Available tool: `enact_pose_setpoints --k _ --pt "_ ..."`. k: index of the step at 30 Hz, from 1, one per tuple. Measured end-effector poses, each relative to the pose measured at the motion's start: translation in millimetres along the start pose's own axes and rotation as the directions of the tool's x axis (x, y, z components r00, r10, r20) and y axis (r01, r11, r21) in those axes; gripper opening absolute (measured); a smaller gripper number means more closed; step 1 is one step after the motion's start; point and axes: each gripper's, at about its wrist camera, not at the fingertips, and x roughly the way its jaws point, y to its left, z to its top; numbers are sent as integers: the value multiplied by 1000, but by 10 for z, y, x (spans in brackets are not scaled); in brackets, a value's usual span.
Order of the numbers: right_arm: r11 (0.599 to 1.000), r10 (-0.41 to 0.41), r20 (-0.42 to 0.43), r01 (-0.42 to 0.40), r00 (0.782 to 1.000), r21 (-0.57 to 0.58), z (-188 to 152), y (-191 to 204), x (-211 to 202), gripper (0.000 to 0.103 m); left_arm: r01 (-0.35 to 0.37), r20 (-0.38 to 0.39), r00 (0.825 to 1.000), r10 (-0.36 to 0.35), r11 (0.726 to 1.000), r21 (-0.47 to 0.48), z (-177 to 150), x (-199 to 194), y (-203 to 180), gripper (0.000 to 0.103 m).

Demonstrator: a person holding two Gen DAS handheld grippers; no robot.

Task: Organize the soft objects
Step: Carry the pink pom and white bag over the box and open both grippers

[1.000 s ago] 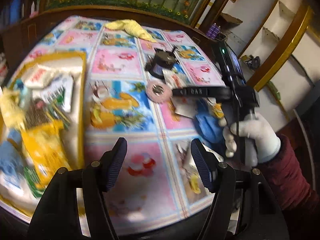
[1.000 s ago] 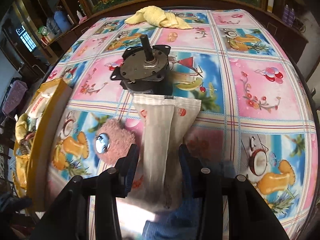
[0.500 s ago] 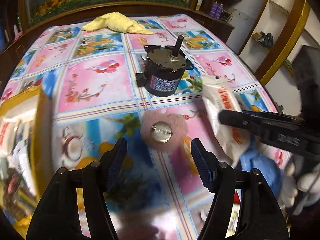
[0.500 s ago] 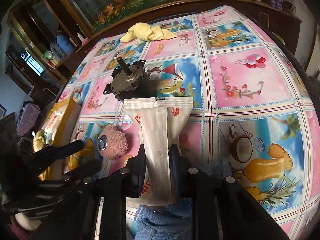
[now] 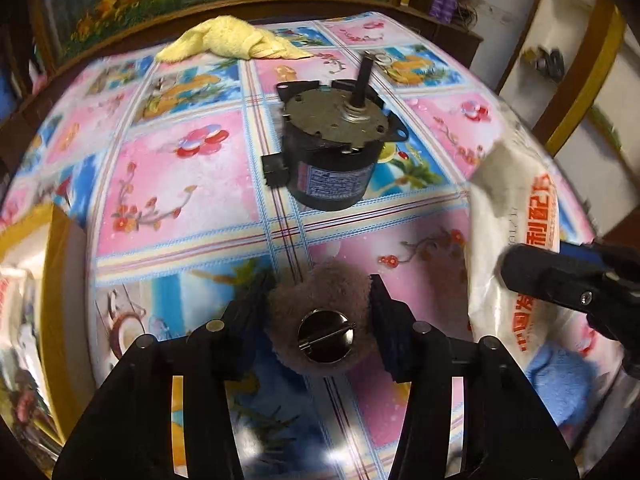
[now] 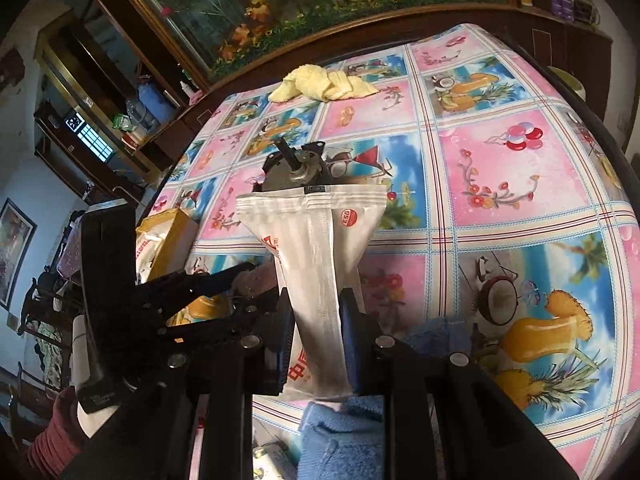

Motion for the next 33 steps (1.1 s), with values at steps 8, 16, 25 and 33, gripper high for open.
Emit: enact_pose_setpoints --k 8,16,25,33 --pt "998 26 62 -22 998 -56 43 355 -236 21 129 100 988 -116 982 -139 -176 -596 408 41" --pt "976 144 25 -138 989 -167 78 1139 -169 20 89 224 974 -34 967 -240 -351 -1459 1228 41" --pt "946 227 -111 -246 968 -213 177 1956 505 20 -45 160 981 108 935 -352 -549 -1324 2153 44" --pt "961 137 -228 -185 964 -204 288 2244 1298 20 0 119 991 56 904 -427 -690 -1196 2458 50"
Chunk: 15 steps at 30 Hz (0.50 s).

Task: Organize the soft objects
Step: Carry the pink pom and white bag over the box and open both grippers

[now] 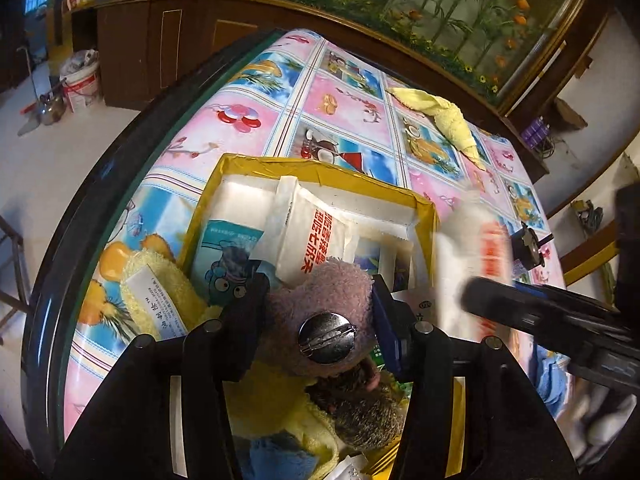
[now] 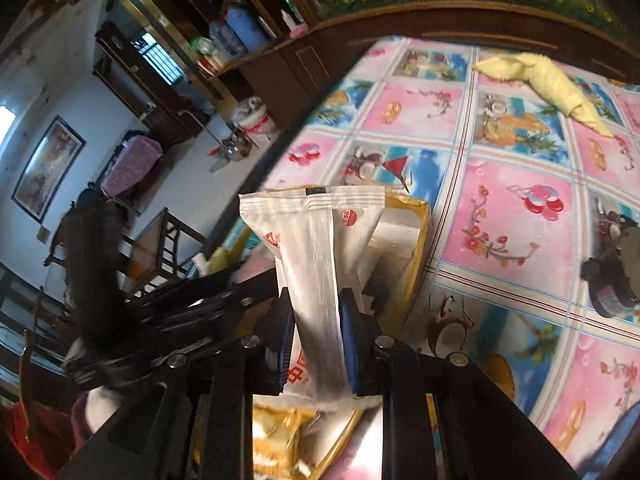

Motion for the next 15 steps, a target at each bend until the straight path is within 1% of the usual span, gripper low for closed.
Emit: enact_pose_setpoints --k 4,7,9,12,15 --pt "999 -31 -42 31 999 13 60 -58 258 20 5 20 1000 -5 1000 13 -51 -153 -11 51" --pt "997 -83 -25 82 996 -8 93 -20 324 22 4 40 999 -4 1000 5 -87 -252 -17 52" --pt "993 -114 -5 114 993 -24 114 -1 361 24 19 51 999 -18 1000 -9 -113 -297 -22 52" --pt "997 -78 -13 78 997 -11 124 -15 395 25 33 58 998 -32 999 -15 -162 -347 -58 52" --pt "999 -31 28 31 999 17 139 -41 280 25 26 60 998 -26 1000 -2 -219 -389 -149 52"
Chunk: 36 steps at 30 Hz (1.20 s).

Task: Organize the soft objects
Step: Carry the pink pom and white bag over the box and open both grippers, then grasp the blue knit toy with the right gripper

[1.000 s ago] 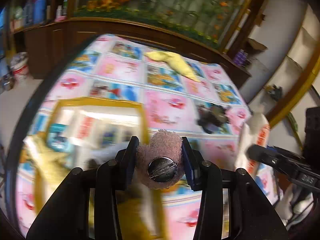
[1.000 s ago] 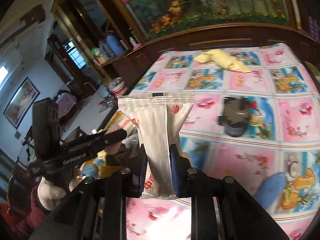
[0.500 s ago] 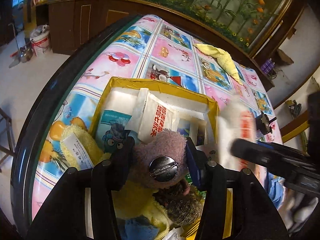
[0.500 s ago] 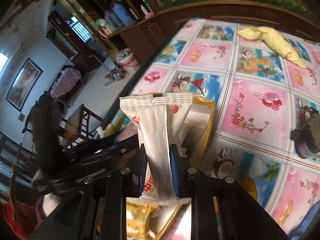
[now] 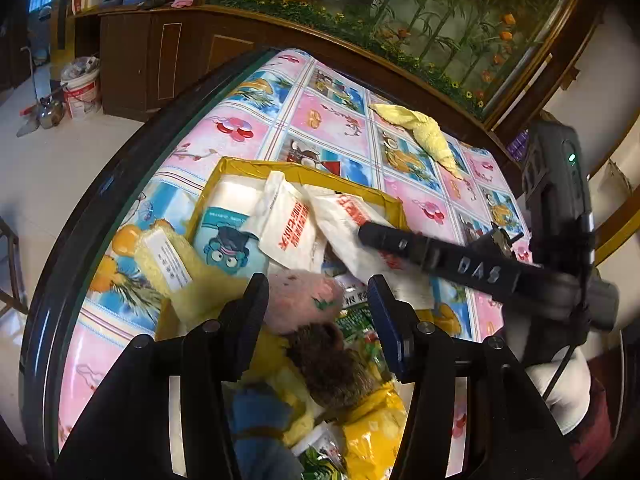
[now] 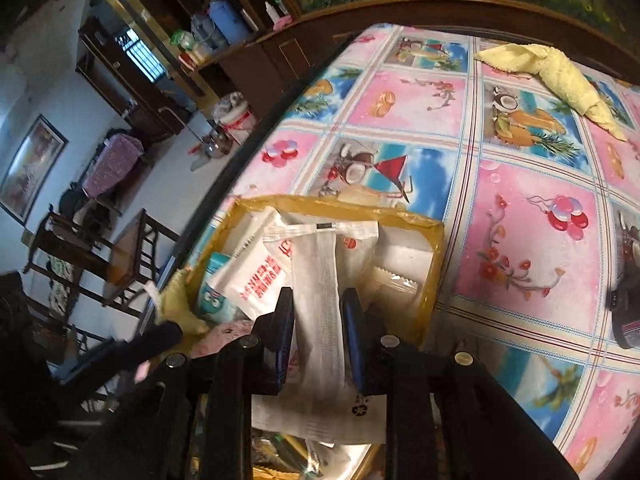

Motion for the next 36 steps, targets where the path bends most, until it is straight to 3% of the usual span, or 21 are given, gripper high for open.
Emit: enact_pose_setpoints --k 5,11,20,31,36 --pt "999 25 86 -28 996 29 -64 -81 -387 26 -35 21 999 34 998 52 -146 -99 -212 52" --pt "998 2 151 -11 989 59 -387 -305 -832 27 -89 66 994 82 990 109 -355 -240 -563 52" --pt "987 -52 201 19 978 162 -1046 -851 -1323 30 -222 151 971 187 940 258 -728 -333 -1218 52" --pt "948 -122 256 36 959 316 -1590 -1609 -1842 30 -216 117 976 186 910 354 -973 -219 -1672 52" --pt "936 -139 268 39 953 349 -1759 -1788 -1992 30 -233 140 971 193 894 383 -1058 -222 -1814 52"
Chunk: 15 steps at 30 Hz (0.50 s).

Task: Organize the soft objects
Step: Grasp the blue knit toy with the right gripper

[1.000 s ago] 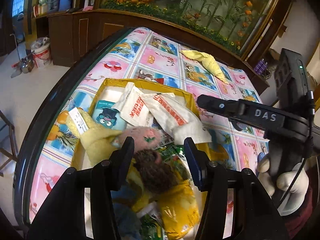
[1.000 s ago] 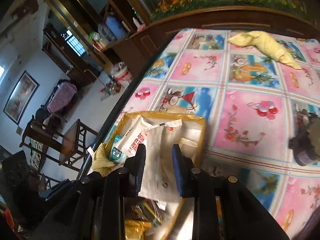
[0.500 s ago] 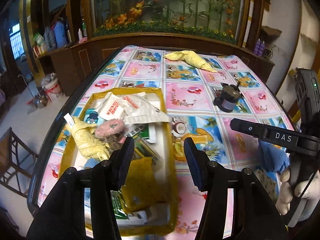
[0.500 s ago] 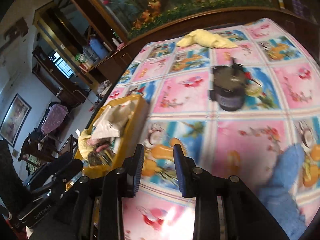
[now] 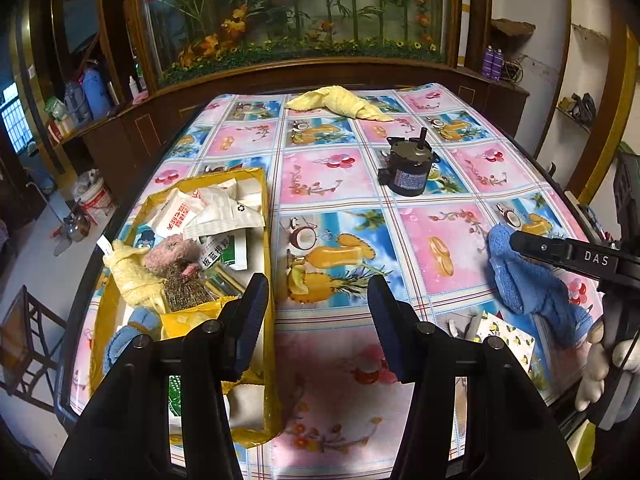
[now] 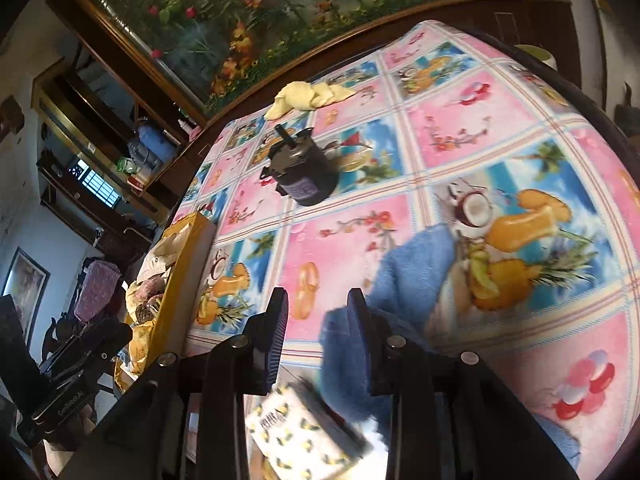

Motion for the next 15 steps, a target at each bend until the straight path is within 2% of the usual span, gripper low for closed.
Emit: enact_pose_setpoints --k 4,9,12,15 --pt "1000 -23 13 23 1000 -13 -57 -98 -102 30 -12 34 999 11 1000 25 -23 -55 -84 52" --pt "998 -42 23 42 999 -36 -135 -113 -201 31 -8 34 999 6 999 46 -31 -46 -149 52" --pt "992 -43 3 43 999 -115 -252 1 -270 31 -5 28 1000 4 999 42 -36 -28 -135 52" --pt "975 -11 -62 -3 998 -222 -439 200 -340 31 1 23 1000 -2 1000 28 -44 -5 -87 52"
